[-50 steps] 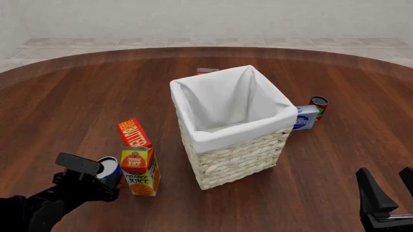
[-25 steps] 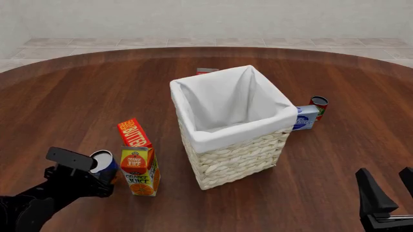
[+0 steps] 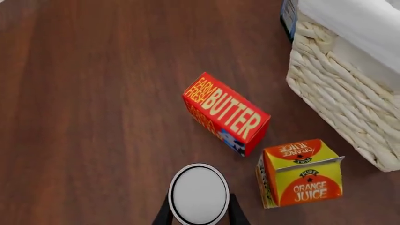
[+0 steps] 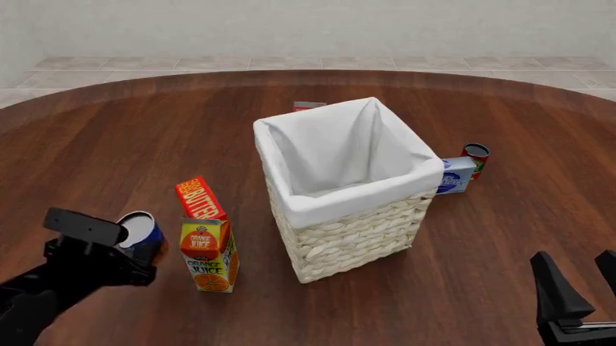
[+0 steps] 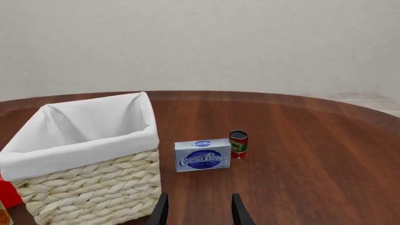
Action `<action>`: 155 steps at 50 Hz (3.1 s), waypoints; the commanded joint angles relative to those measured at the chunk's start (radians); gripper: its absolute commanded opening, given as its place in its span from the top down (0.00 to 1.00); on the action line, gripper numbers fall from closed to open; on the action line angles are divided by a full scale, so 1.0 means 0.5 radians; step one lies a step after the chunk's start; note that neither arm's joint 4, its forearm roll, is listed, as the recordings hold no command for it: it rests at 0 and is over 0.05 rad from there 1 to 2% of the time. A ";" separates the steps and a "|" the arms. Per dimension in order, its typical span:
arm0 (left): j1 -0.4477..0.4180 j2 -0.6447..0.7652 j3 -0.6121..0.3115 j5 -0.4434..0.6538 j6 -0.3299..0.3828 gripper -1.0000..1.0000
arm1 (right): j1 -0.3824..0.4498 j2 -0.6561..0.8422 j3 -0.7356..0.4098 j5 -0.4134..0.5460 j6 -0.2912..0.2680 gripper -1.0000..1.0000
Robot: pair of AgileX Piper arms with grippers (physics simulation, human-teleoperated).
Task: Pick up the alphabet soup and the tomato sauce, and put them in the basket.
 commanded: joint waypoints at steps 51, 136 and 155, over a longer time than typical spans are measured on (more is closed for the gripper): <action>-0.296 -0.331 -0.960 0.850 0.132 1.00 | -0.002 -0.019 0.000 0.017 0.007 0.00; -1.146 0.570 -2.149 1.063 0.228 1.00 | -0.012 0.061 0.002 -0.064 0.026 0.00; -1.207 0.754 -2.310 1.120 0.277 1.00 | -0.008 0.138 0.003 -0.138 0.031 0.00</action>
